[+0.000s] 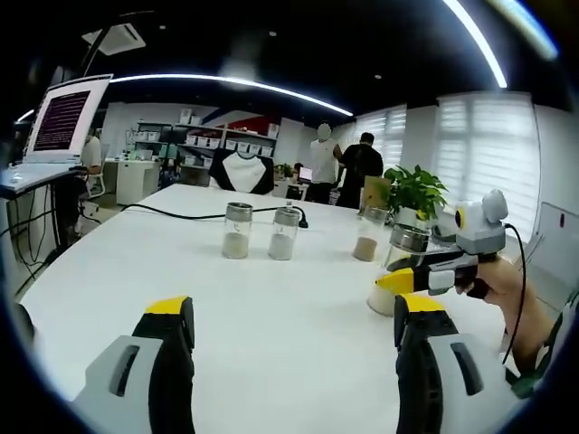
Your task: Rotate the seasoning bottle until the label or dispensing opening points toward the visible target arrow and the bottle remains upright within the marked orientation range
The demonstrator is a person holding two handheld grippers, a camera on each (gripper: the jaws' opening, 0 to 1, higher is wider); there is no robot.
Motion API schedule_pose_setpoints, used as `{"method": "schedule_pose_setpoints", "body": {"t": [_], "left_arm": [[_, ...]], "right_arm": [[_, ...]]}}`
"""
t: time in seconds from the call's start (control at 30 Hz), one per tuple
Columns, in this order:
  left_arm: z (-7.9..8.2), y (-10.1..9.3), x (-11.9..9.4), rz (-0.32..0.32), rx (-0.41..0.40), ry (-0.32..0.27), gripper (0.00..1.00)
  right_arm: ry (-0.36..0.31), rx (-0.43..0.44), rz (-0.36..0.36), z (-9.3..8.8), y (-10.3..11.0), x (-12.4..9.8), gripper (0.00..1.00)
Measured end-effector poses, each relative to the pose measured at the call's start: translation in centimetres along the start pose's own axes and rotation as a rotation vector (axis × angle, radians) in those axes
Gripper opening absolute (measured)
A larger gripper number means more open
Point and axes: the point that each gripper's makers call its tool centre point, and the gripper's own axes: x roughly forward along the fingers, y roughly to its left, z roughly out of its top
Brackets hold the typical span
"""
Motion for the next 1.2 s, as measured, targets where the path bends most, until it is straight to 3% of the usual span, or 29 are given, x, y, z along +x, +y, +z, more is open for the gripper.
{"method": "schedule_pose_setpoints", "body": {"t": [0.63, 1.2], "left_arm": [[0.03, 0.25, 0.0, 0.002, -0.002, -0.001, 0.96], [-0.05, 0.17, 0.2, -0.004, -0.004, 0.003, 0.96]], "right_arm": [[0.026, 0.06, -0.116, -0.16, -0.56, 0.09, 0.42], [0.028, 0.09, -0.162, -0.23, -0.74, 0.16, 0.42]]}}
